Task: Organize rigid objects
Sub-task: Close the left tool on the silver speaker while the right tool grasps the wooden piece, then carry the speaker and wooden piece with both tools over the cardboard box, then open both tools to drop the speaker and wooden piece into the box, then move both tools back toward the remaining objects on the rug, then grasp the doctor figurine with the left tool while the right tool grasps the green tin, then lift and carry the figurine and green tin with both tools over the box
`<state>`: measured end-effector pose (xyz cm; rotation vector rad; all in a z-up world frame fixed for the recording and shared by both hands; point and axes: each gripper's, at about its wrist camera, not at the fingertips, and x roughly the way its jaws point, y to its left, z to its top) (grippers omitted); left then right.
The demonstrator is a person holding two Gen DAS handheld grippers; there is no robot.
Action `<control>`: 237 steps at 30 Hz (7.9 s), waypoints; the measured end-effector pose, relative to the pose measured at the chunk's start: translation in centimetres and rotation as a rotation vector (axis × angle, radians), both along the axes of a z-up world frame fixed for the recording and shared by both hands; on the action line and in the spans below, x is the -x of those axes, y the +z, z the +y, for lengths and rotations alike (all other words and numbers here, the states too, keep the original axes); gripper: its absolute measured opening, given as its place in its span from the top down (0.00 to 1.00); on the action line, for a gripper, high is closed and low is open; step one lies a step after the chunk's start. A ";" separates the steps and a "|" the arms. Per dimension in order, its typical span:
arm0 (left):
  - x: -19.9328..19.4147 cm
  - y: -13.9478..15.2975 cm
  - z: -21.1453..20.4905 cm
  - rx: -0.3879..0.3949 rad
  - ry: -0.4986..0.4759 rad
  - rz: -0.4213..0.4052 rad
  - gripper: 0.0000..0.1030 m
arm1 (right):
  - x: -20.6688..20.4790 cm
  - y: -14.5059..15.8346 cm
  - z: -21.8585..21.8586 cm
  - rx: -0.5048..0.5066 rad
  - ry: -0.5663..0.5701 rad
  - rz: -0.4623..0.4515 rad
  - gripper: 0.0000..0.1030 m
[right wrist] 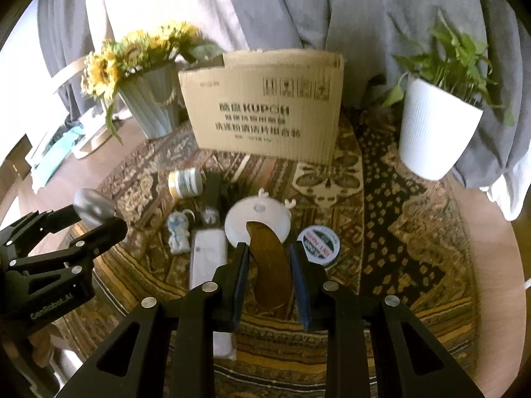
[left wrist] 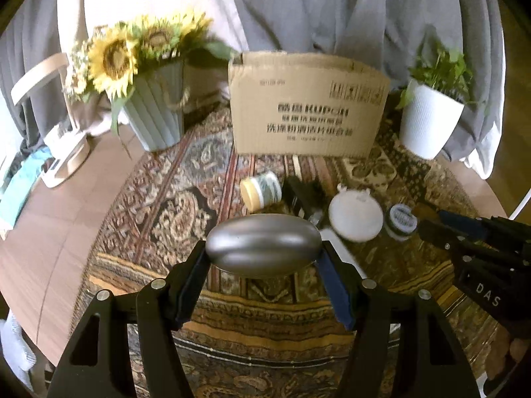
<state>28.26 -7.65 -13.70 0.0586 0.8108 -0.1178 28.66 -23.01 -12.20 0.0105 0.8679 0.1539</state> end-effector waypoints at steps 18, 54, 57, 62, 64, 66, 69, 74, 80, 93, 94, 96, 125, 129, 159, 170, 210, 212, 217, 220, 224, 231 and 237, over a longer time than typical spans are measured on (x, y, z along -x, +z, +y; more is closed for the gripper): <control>-2.8 6.7 -0.9 0.020 -0.045 -0.174 0.37 | -2.3 6.9 -0.6 -0.010 -0.045 -0.175 0.74; -16.9 11.4 -2.4 0.050 -0.096 -0.244 0.37 | -17.2 10.8 -2.1 -0.100 0.021 -0.218 0.74; -18.5 11.5 -2.6 0.040 -0.105 -0.219 0.37 | -18.8 10.6 -2.1 -0.097 0.027 -0.187 0.74; -21.3 11.0 -3.1 0.032 -0.131 -0.147 0.37 | -21.3 9.9 -2.2 -0.088 0.047 -0.122 0.74; -22.4 10.6 -3.3 0.026 -0.138 -0.114 0.37 | -22.5 9.4 -2.1 -0.076 0.056 -0.090 0.74; -23.4 10.2 -3.5 0.024 -0.148 -0.085 0.37 | -23.3 9.0 -1.9 -0.058 0.065 -0.067 0.74; -24.9 9.5 -3.6 0.017 -0.163 -0.021 0.37 | -24.5 8.2 -1.7 -0.040 0.080 -0.027 0.74; -26.8 8.2 -4.1 -0.010 -0.184 0.072 0.37 | -25.9 7.0 -1.4 -0.014 0.105 0.028 0.74; -28.2 7.3 -4.6 -0.055 -0.192 0.127 0.37 | -27.5 5.5 -1.5 -0.011 0.125 0.117 0.74; -28.4 6.8 -4.5 -0.071 -0.180 0.158 0.29 | -27.4 5.8 -2.2 0.005 0.064 0.108 0.51; -28.1 7.1 -4.4 -0.076 -0.178 0.147 0.29 | -27.1 6.2 -2.3 0.004 0.055 0.099 0.49; -27.4 7.6 -4.2 -0.084 -0.166 0.120 0.29 | -26.6 6.8 -2.3 0.004 0.043 0.080 0.44; -14.0 11.9 0.7 -0.071 -0.023 -0.155 0.05 | -15.1 12.3 0.7 0.035 0.035 -0.145 0.18; -12.4 11.4 1.3 -0.069 -0.002 -0.157 0.05 | -13.9 12.0 1.0 0.040 0.030 -0.148 0.18; -5.5 4.6 -0.3 -0.039 0.021 -0.014 0.05 | -6.1 5.4 -1.9 0.023 -0.058 -0.018 0.18; -4.9 1.5 -0.1 0.014 0.044 0.105 0.07 | -5.5 2.6 -2.1 0.023 -0.089 0.068 0.18; -10.6 -7.6 -1.4 0.063 0.036 0.399 0.44 | -9.2 -7.4 -3.8 0.044 -0.176 0.382 0.35; -10.8 -7.9 -1.5 0.076 0.034 0.411 0.50 | -9.4 -8.0 -3.8 0.023 -0.171 0.400 0.39; -11.0 -8.3 -1.6 0.090 0.027 0.407 0.61 | -9.3 -7.9 -3.6 0.027 -0.150 0.374 0.48; -10.8 -8.4 -1.8 0.104 -0.001 0.395 0.74 | -9.2 -7.8 -3.7 0.015 -0.147 0.367 0.48; -10.3 -7.9 -2.0 0.098 -0.024 0.371 0.74 | -8.8 -7.3 -3.7 0.006 -0.144 0.354 0.48; -9.3 -6.4 -2.2 0.111 -0.048 0.336 0.74 | -7.4 -5.5 -3.6 0.007 -0.123 0.303 0.48; -8.3 -4.7 -1.8 0.116 -0.060 0.283 0.74 | -6.8 -3.8 -3.5 -0.009 -0.106 0.259 0.48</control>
